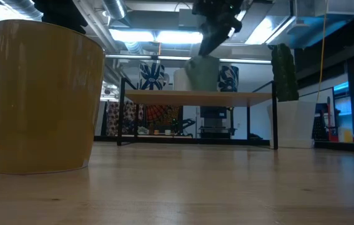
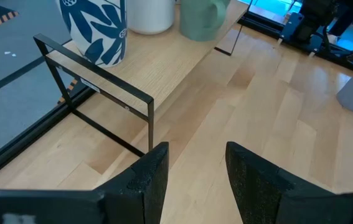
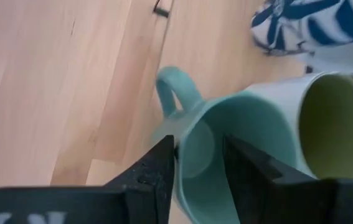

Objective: Place coffee mugs
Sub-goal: Put the green mug on the shelf

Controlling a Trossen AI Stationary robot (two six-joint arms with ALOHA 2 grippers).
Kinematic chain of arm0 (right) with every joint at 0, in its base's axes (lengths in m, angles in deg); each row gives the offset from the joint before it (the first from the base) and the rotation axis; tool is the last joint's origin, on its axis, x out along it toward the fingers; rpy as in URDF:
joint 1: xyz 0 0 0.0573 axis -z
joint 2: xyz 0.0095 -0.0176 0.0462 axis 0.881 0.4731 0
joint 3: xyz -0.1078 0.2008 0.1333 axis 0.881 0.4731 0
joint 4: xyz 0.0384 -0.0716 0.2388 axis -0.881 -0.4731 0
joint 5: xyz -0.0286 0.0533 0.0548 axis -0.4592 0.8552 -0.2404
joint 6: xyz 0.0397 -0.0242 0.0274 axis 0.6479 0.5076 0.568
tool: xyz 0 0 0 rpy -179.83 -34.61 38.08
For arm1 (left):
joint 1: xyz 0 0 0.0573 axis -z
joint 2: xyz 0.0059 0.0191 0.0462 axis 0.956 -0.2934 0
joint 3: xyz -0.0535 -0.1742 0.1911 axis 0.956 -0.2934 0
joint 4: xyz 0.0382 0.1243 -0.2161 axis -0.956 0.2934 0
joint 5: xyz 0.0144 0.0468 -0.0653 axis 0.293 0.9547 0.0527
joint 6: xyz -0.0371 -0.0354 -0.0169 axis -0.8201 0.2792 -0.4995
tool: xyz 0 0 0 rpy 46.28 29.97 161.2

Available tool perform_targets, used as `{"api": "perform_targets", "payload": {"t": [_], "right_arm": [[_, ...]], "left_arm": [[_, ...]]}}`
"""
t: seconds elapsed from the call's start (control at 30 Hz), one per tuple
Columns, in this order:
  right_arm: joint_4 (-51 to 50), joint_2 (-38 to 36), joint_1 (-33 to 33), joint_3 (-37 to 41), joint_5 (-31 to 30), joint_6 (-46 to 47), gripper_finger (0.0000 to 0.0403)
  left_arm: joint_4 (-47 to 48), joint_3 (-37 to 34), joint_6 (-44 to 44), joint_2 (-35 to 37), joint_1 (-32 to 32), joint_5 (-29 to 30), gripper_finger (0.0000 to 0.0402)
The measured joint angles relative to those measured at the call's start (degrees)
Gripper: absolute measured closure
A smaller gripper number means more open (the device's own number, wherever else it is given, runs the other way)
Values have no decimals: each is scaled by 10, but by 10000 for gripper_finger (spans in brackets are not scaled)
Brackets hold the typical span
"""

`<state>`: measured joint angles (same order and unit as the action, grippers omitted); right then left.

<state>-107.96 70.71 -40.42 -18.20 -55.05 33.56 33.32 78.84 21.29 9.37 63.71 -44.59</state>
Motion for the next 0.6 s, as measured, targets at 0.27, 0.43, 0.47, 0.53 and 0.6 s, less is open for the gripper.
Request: {"api": "perform_targets", "payload": {"t": [0.27,0.43,0.47,0.53,0.6], "right_arm": [[-47,-1,0,-101,-51,17,281],[-174,-1,2,-114,-157,54,281],[-192,-1,2,-110,-167,69,281],[-210,-1,2,-98,-172,89,281],[-202,-1,0,-80,-171,94,281]], "left_arm": [[0,0,0,0,0,0,248],[1,0,0,0,0,0,248],[1,0,0,0,0,0,248],[1,0,0,0,0,0,248],[1,0,2,0,0,2,248]]}}
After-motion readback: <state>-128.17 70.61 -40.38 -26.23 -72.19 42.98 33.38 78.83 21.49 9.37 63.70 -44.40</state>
